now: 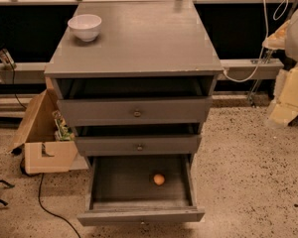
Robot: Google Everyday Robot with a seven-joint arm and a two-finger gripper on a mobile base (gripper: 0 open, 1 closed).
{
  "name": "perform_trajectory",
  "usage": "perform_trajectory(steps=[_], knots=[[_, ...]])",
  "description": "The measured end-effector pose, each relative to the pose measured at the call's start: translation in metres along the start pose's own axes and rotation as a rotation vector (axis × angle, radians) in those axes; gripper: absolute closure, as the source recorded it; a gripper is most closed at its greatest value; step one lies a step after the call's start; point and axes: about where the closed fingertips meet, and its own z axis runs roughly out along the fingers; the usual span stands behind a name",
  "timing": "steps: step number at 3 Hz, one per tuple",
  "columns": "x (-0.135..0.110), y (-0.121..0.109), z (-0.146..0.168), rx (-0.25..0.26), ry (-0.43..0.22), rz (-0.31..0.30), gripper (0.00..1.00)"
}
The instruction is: Pick orange from bottom drawer and place on counter
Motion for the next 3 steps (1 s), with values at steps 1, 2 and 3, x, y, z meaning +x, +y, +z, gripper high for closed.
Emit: perform_trajectory(steps=[1,2,3], knots=[[0.0,0.0,0.0,0.0,0.0,0.0,0.0],[0.0,0.011,0.035,-0.034,-0.141,0.114,0.0],[-0.001,0.035,0.096,-0.106,-0.305,0.244,0.0]])
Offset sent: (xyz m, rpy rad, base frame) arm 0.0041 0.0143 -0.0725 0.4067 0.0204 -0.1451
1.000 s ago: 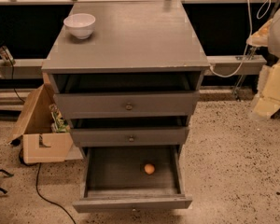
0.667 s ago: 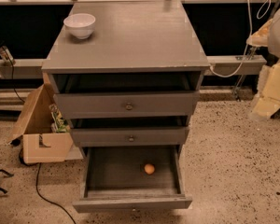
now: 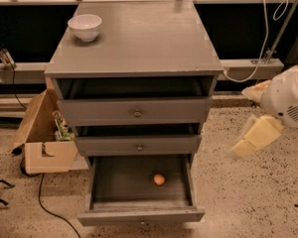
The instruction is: Pick orange from bottom drawer and place on counter
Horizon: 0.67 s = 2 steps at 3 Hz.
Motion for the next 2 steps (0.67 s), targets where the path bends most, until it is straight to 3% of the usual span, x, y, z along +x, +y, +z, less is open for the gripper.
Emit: perform_trajectory(steps=[1,2], knots=[[-0.0157,-0.0036,0.0027,0.02,-0.091,0.046,0.0],[-0.0163,-0.0037,0.0027,0.02,-0.091,0.045,0.0]])
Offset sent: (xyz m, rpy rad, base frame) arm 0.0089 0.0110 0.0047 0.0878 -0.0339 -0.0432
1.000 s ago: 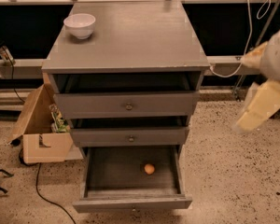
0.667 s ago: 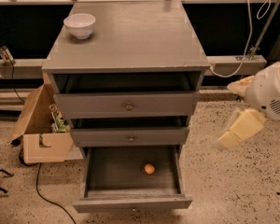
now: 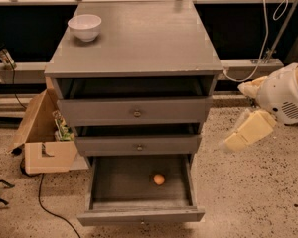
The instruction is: Pick orange from bottom drawer and place on counter
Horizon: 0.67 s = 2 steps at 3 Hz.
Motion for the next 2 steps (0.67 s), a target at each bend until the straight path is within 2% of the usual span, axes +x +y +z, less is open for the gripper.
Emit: perform_trajectory(steps=[1,2], knots=[[0.006,0.006,0.029,0.033,-0.021,0.042,0.0],[0.019,0.031,0.093,-0.003,-0.085,0.124,0.0]])
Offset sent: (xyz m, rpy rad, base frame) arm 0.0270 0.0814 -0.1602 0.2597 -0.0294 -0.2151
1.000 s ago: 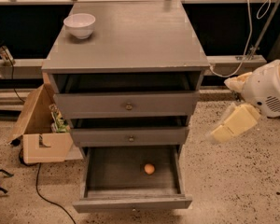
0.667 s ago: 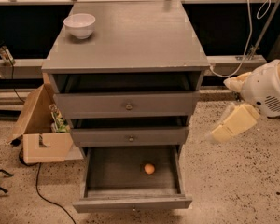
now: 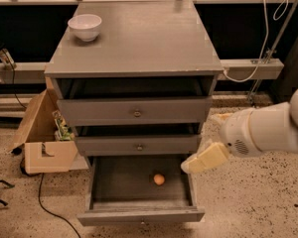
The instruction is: Pick orange from bottom drawer and place on counter
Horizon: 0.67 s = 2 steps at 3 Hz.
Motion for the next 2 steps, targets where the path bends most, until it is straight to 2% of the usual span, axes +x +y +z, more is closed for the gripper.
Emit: perform_trajectory(steps=[1,2], knots=[[0.022,0.018,0.066,-0.047,-0.091,0.073,0.0],[0.015,0.005,0.077,-0.001,-0.127,0.078,0.0]])
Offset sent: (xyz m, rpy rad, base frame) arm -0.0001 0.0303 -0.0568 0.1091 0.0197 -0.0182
